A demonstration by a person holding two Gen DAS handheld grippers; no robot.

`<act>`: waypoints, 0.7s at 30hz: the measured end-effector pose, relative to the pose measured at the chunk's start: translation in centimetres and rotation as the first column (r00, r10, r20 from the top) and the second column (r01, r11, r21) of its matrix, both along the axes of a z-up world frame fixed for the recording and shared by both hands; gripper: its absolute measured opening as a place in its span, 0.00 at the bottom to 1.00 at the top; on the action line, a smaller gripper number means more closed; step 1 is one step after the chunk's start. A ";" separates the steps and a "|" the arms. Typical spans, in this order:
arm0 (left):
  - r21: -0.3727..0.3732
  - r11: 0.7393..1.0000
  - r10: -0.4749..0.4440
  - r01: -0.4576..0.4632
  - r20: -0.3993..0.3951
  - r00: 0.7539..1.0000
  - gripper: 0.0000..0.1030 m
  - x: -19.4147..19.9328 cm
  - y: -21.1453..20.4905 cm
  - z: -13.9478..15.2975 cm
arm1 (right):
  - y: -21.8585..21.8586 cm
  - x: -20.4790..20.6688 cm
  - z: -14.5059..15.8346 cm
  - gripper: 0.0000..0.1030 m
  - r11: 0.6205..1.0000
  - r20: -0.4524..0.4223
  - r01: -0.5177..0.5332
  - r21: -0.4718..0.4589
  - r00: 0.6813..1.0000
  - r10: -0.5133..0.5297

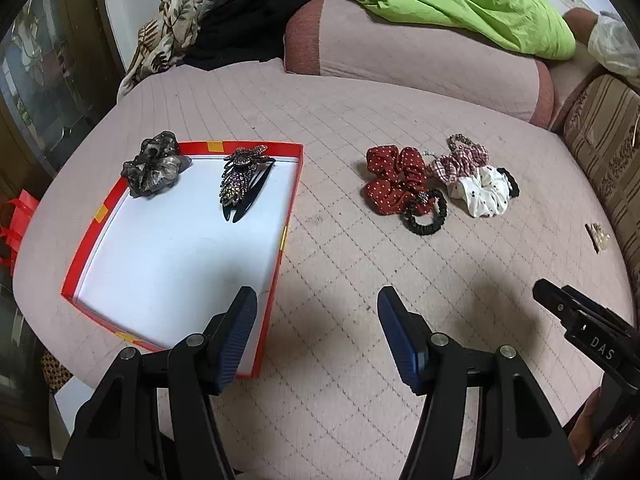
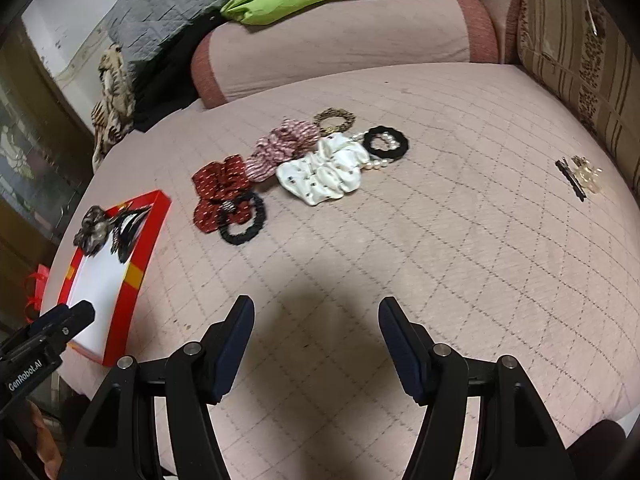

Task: Organize jewelry
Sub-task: 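Lift both open grippers away from the tray toward the scrunchies, then grasp the red polka-dot scrunchie with the left gripper while the right grasps the white polka-dot scrunchie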

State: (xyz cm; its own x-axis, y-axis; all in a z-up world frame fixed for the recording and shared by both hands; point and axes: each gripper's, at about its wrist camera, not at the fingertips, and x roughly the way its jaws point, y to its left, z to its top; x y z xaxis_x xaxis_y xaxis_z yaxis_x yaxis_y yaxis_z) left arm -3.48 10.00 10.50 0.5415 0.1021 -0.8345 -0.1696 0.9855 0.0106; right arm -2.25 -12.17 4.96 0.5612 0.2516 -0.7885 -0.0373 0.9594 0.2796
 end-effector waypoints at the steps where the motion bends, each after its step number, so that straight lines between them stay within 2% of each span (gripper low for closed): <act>1: -0.008 1.000 -0.002 0.002 0.000 1.000 0.60 0.3 0.1 0.0 | -0.3 0.1 -0.1 0.67 1.000 -0.001 0.006 0.000 1.000 -0.006; 7: -0.042 0.998 -0.040 0.040 -0.010 0.999 0.60 2.8 0.4 -0.8 | -2.5 1.1 -1.1 0.67 0.999 -0.017 0.052 0.007 0.998 -0.052; 14: -0.165 0.984 -0.067 0.059 -0.040 0.997 0.60 9.2 0.7 -2.7 | -3.6 4.6 -1.9 0.67 0.999 0.002 0.040 0.002 0.999 -0.040; 21: -0.286 0.956 -0.082 0.058 -0.071 0.994 0.60 15.7 0.6 -5.8 | -4.0 9.9 -2.4 0.67 0.997 0.019 0.029 0.076 0.999 -0.030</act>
State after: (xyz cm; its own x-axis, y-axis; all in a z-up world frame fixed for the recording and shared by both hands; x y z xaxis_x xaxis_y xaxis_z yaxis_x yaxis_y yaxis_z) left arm 12.22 10.58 4.70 0.4677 -0.1807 -0.8652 -0.1104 0.9593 -0.2600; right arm 7.68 -16.14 2.58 0.5845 0.2929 -0.7567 -0.0153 0.9364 0.3506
